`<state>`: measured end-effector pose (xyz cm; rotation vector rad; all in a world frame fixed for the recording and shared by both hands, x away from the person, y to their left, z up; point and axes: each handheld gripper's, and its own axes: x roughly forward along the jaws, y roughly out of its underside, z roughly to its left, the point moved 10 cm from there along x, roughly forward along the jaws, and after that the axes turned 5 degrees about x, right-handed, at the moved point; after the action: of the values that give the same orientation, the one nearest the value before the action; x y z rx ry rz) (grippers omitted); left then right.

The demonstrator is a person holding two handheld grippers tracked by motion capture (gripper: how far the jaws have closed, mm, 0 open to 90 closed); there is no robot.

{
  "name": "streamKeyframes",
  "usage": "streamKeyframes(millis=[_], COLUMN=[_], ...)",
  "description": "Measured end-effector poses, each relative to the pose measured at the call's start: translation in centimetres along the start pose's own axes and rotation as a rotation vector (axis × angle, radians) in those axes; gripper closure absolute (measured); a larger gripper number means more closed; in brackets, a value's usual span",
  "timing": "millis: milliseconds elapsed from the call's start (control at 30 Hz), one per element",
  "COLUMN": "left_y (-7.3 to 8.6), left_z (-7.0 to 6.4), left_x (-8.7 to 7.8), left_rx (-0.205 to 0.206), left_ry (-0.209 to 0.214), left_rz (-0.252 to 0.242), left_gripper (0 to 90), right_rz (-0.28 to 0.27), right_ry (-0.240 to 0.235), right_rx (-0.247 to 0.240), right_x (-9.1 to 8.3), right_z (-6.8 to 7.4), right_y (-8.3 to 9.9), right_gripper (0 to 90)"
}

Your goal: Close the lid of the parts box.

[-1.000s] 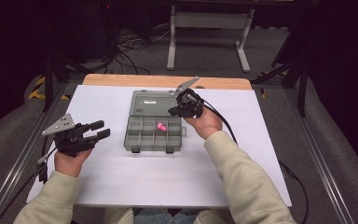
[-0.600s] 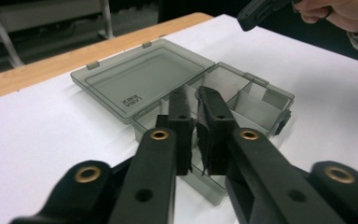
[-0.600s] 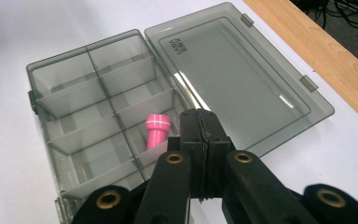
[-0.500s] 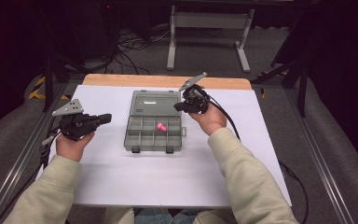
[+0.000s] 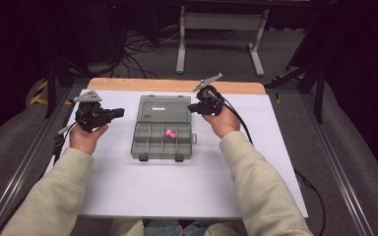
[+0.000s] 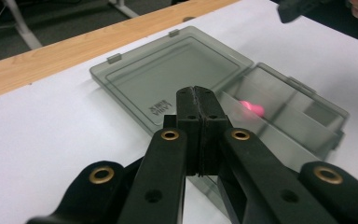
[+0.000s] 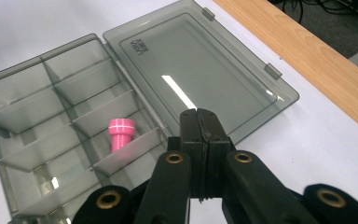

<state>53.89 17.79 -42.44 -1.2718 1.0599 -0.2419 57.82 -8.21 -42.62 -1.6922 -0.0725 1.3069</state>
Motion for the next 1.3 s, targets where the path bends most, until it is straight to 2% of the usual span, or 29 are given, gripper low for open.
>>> streamKeyframes(millis=[100,267,333,400,533,667,833,900,1067,1100,1200,1300], left_y=[-0.1,-0.1,-0.1,0.0,0.1,0.2,0.7,0.8,0.8,0.8,1.0,1.4], left_z=[0.9,1.7,2.0,2.6,3.2,3.4,4.3,4.5,5.0,4.9,5.0,5.2], left_x=[0.8,2.0,2.5,3.2,4.0,4.6,5.5,5.7,6.2,6.4,6.7,7.1], left_rx=[-0.040,-0.045,-0.058,-0.088,-0.091,-0.113,-0.129,-0.149,-0.167,-0.177,-0.167,-0.177], left_ry=[-0.012,-0.032,-0.027,-0.022,-0.034,-0.033,-0.078,-0.088,-0.120,-0.116,-0.129,-0.141], left_rz=[0.009,0.037,0.037,0.056,0.079,0.079,0.126,0.128,0.144,0.146,0.162,0.177], left_gripper=[90.0,90.0,90.0,90.0,90.0,90.0,90.0,90.0,90.0,90.0,90.0,90.0], right_rz=[0.006,0.009,0.010,0.013,0.020,0.016,0.018,0.025,0.022,0.021,0.032,0.046], right_ry=[0.013,0.030,0.025,0.033,0.040,0.041,0.039,0.043,0.050,0.052,0.056,0.061], right_rx=[0.015,0.031,0.037,0.038,0.051,0.059,0.078,0.080,0.093,0.094,0.100,0.103], right_x=[0.5,1.2,1.3,1.9,2.5,2.7,3.2,3.4,3.5,3.5,3.7,3.9], right_z=[-0.5,-1.2,-1.3,-1.7,-2.2,-2.4,-2.8,-3.1,-3.5,-3.7,-3.9,-4.0], right_y=[0.2,0.3,0.4,0.5,0.8,0.8,1.0,1.2,1.4,1.4,1.7,2.0], right_gripper=[90.0,90.0,90.0,90.0,90.0,90.0,90.0,90.0,90.0,90.0,90.0,90.0])
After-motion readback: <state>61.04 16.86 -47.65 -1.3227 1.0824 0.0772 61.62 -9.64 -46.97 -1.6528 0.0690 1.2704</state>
